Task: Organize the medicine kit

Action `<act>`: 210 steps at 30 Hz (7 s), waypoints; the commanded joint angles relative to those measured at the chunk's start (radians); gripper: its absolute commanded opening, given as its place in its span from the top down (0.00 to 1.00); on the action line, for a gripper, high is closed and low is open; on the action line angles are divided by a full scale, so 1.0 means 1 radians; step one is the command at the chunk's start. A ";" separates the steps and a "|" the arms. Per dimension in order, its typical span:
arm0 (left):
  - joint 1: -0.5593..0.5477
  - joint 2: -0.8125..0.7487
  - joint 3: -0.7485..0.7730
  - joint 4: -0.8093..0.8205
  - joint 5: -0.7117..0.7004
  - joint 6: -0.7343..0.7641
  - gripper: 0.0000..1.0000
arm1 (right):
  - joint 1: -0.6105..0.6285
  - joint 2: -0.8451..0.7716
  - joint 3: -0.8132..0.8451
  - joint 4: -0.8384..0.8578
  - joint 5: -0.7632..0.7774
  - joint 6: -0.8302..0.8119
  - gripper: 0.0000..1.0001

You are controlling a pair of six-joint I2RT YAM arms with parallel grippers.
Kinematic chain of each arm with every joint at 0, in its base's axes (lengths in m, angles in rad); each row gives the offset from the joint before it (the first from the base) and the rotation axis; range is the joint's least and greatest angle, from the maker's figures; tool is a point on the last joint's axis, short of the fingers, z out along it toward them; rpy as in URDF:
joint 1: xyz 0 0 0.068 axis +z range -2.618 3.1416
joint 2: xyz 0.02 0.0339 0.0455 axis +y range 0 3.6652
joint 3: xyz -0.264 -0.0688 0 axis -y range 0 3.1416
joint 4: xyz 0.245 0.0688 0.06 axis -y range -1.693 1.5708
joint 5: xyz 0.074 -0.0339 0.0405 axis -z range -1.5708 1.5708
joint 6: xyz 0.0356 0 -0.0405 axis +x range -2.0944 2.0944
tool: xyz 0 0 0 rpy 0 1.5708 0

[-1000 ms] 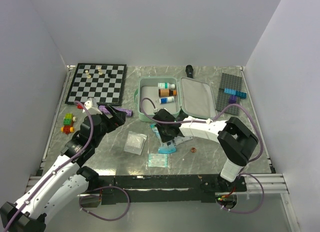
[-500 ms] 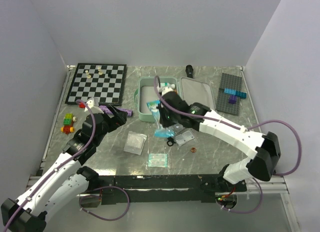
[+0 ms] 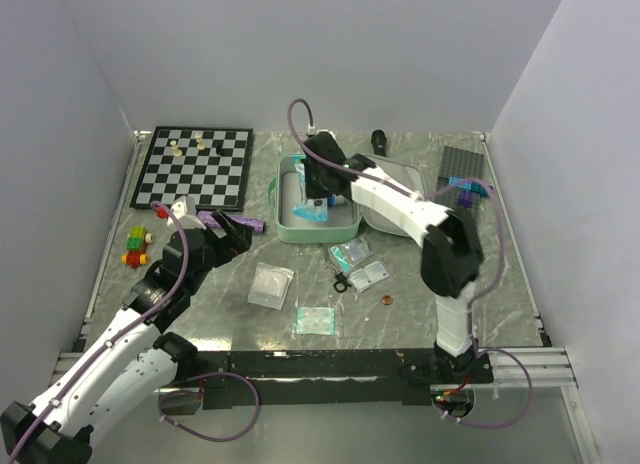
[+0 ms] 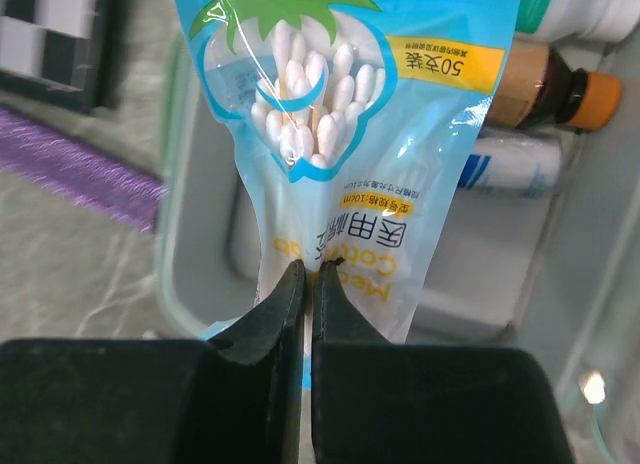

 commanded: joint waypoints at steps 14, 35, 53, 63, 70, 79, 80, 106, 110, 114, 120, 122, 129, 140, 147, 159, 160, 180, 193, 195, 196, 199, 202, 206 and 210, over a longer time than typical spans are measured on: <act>0.003 -0.028 -0.035 0.002 0.006 -0.007 0.02 | -0.026 0.352 0.363 -0.080 -0.032 0.078 0.91; 0.002 0.043 -0.043 0.057 0.062 -0.048 0.04 | -0.017 0.223 0.080 0.098 -0.092 -0.029 0.73; 0.000 0.104 -0.026 0.055 0.058 -0.019 0.03 | -0.037 0.404 0.233 0.009 -0.047 0.007 0.78; 0.000 0.112 -0.003 0.066 0.053 -0.002 0.03 | -0.010 0.103 0.008 0.225 -0.075 -0.028 0.49; 0.002 0.100 0.047 0.008 -0.025 0.024 0.01 | 0.020 -0.132 -0.097 0.270 -0.021 -0.062 0.30; 0.002 0.083 -0.075 0.014 0.007 -0.070 0.03 | 0.145 -0.384 -0.549 0.365 -0.086 -0.029 0.30; 0.002 0.075 -0.084 0.005 0.000 -0.081 0.03 | 0.176 -0.382 -0.577 0.363 -0.096 -0.043 0.30; 0.002 -0.264 -0.129 -0.169 -0.117 -0.203 0.06 | 0.403 0.035 -0.353 0.230 -0.084 -0.094 0.51; 0.002 -0.253 -0.128 -0.162 -0.116 -0.200 0.06 | 0.406 0.064 -0.332 0.163 -0.040 -0.083 0.54; 0.003 -0.238 -0.128 -0.155 -0.111 -0.197 0.06 | 0.409 0.081 -0.322 0.116 -0.023 -0.074 0.60; 0.003 -0.233 -0.132 -0.147 -0.103 -0.197 0.06 | 0.409 0.104 -0.295 0.061 0.003 -0.065 0.83; 0.002 -0.233 -0.131 -0.149 -0.106 -0.197 0.06 | 0.409 0.105 -0.290 0.049 0.012 -0.060 0.97; 0.003 -0.235 -0.124 -0.146 -0.111 -0.190 0.06 | 0.409 -0.012 -0.378 0.113 0.037 -0.059 1.00; 0.002 -0.232 -0.121 -0.145 -0.120 -0.186 0.06 | 0.420 -0.083 -0.395 0.173 0.052 -0.114 0.48; 0.002 -0.250 -0.131 -0.158 -0.126 -0.197 0.05 | 0.425 0.062 -0.278 0.072 0.035 -0.143 0.44; 0.002 -0.224 -0.132 -0.142 -0.117 -0.194 0.06 | 0.423 0.086 -0.293 0.007 0.034 -0.108 0.67; 0.002 -0.226 -0.132 -0.144 -0.119 -0.194 0.06 | 0.421 0.073 -0.302 0.012 0.038 -0.105 0.74; 0.003 -0.212 -0.140 -0.101 -0.097 -0.179 0.05 | 0.149 -0.342 -0.229 -0.011 0.043 -0.027 1.00; 0.003 -0.192 -0.149 -0.063 -0.073 -0.162 0.05 | -0.085 -0.022 -0.069 0.038 -0.021 0.075 1.00; 0.002 -0.184 -0.146 -0.067 -0.076 -0.159 0.05 | -0.088 0.003 -0.088 0.046 -0.014 0.089 1.00; 0.002 -0.183 -0.144 -0.069 -0.079 -0.157 0.05 | -0.095 0.010 -0.098 0.047 -0.017 0.098 1.00; 0.003 -0.177 -0.144 -0.067 -0.082 -0.153 0.05 | -0.114 0.013 -0.147 0.070 -0.035 0.125 1.00; 0.002 -0.170 -0.144 -0.057 -0.076 -0.148 0.05 | -0.118 0.003 -0.183 0.075 -0.026 0.135 1.00; 0.002 -0.150 -0.140 -0.050 -0.071 -0.147 0.05 | -0.117 -0.017 -0.232 0.061 -0.003 0.142 1.00; 0.002 -0.134 -0.143 -0.038 -0.059 -0.154 0.05 | -0.118 -0.037 -0.292 0.064 0.025 0.139 1.00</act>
